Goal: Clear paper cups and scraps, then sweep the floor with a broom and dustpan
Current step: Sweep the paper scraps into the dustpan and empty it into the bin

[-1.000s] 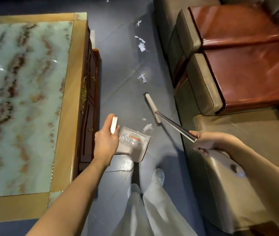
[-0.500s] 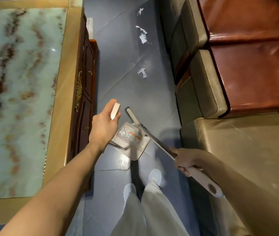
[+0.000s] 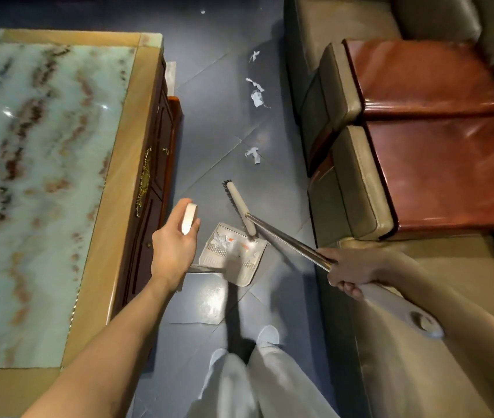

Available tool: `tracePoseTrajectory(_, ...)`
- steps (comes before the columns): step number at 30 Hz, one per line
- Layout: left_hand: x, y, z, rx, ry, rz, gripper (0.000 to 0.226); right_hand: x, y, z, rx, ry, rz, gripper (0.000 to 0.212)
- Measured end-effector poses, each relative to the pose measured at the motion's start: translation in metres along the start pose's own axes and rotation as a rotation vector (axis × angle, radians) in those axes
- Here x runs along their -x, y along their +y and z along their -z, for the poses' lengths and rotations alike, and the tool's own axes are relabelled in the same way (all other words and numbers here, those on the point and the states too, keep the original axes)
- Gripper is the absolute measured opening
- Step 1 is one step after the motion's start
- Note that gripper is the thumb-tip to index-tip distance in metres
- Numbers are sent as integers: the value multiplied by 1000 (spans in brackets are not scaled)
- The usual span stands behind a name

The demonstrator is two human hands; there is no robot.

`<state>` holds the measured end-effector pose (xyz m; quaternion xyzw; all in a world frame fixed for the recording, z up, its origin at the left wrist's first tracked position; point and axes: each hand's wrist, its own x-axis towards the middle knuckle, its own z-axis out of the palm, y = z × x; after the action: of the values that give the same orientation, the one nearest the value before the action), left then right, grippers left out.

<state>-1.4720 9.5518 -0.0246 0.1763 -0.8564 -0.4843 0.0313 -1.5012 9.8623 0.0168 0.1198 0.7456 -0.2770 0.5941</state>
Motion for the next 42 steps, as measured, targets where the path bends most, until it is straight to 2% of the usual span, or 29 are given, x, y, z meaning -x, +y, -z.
tracePoseTrajectory(6,-52,24,-4,20,99,-37,32,6,-54,64,-68,97,28,44)
tracePoseTrajectory(15,-168,60,-43,99,1,3,33,-35,-151,159,-121,159,59,50)
tracePoseTrajectory(20,-234,75,-45,-23,-91,-41,32,-52,-182,206,-209,157,75,51)
tracePoseTrajectory(24,-264,72,-41,-57,-143,13,37,-79,-197,244,-110,208,55,50)
tracePoseTrajectory(27,-272,64,-36,-60,-159,46,42,-115,-205,275,53,244,41,32)
tracePoseTrajectory(29,-270,60,-33,-33,-140,83,43,-134,-209,289,99,255,8,14)
tracePoseTrajectory(30,-268,57,-31,-21,-122,112,41,-144,-209,296,112,250,-3,12)
tracePoseTrajectory(36,-258,41,-27,-88,-25,206,37,-185,-201,306,71,88,-166,33)
tracePoseTrajectory(39,-263,30,-21,-93,7,220,38,-181,-189,285,210,81,-61,56)
tracePoseTrajectory(42,-267,23,-21,-77,-3,209,40,-172,-175,259,205,65,-9,62)
